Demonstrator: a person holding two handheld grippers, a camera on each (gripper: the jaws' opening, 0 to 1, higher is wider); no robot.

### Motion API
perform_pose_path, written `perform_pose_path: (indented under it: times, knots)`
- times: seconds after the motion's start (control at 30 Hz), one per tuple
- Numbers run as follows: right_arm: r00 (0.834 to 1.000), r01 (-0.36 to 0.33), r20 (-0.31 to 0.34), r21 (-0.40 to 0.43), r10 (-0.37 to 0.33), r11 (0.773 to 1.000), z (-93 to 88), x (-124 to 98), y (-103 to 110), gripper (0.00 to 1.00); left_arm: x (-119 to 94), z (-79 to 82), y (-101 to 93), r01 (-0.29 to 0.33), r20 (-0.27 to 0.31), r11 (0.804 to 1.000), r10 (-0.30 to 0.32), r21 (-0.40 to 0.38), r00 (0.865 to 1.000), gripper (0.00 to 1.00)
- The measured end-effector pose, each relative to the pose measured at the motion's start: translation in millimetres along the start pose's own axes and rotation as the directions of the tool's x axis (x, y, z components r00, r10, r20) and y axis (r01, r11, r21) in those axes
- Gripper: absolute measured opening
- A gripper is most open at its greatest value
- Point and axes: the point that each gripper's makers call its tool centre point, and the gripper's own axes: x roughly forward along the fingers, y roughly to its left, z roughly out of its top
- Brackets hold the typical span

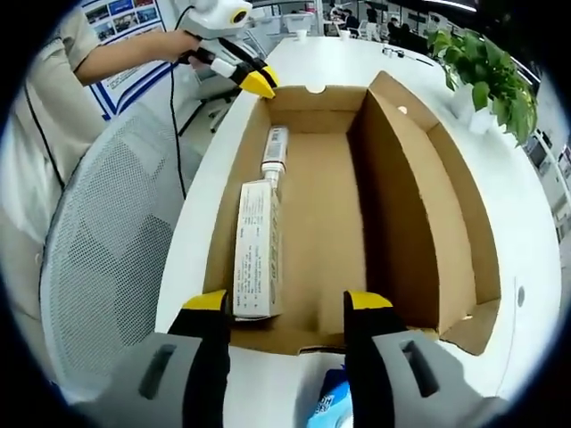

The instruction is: Operate the shoe box by opening the lid, removing the specified soft item, and placing it in the target area until the item is outside and the box remains undamaged.

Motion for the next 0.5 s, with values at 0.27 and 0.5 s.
perform_pose_path:
  times: [0.27,0.5]
  knots:
    - [1.0,-0.022,-0.001,-0.008,0.022,1.0,5.3,14,9,0.36,0,-0.5,0.1,-0.012,-0.002,1.0,0.012,0.002,1.0,0.07]
    - [1.0,-0.012,0.012,0.01,0.012,1.0,6.5,16,8,0.26,0,-0.8,0.4,-0.012,0.001,1.0,0.012,-0.002,1.0,0.06]
